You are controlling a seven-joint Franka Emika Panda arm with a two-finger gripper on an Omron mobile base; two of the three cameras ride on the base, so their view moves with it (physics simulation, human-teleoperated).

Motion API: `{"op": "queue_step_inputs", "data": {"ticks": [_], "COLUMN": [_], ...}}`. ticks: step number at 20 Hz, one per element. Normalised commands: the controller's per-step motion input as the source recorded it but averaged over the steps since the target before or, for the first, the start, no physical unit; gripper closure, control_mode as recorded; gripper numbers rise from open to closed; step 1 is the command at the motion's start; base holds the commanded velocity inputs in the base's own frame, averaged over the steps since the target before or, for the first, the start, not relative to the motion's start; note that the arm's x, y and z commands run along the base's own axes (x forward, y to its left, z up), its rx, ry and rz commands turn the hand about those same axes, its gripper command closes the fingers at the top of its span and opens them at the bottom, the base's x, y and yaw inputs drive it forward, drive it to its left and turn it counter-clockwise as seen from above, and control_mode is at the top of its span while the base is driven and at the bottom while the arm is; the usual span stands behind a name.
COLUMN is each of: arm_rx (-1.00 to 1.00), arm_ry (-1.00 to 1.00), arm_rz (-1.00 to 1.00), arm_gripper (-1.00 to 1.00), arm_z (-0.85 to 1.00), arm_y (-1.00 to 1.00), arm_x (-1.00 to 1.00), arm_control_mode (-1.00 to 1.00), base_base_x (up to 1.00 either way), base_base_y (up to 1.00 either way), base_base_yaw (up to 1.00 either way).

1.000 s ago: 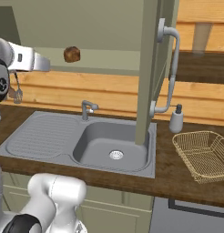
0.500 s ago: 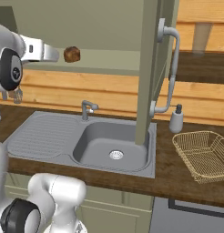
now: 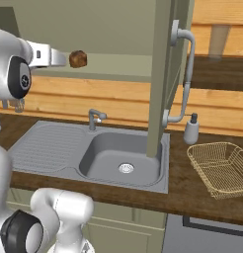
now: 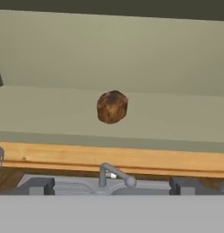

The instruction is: Open the cabinet, pick up the bread from the cabinet and place it in the basket. Then move the basket to the dining counter.

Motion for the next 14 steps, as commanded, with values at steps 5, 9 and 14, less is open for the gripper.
{"op": "queue_step_inputs", "data": {"ticks": [5,9,14], "arm_rx": [0.0,0.0,0.0], "arm_ry": [0.02,0.06,0.07], "arm_rz": [-0.02,-0.04,-0.05], "arm_gripper": [-1.0,-1.0,-1.0], "arm_z": [0.0,-0.08,-0.01], "arm_y": [0.0,0.05,0.0], "arm_x": [0.28,0.28,0.33], "arm_control_mode": [-1.0,-1.0,-1.0], "base_base_x": [0.0,0.0,0.0], "base_base_y": [0.0,0.0,0.0], "base_base_yaw": [0.0,0.0,0.0]}}
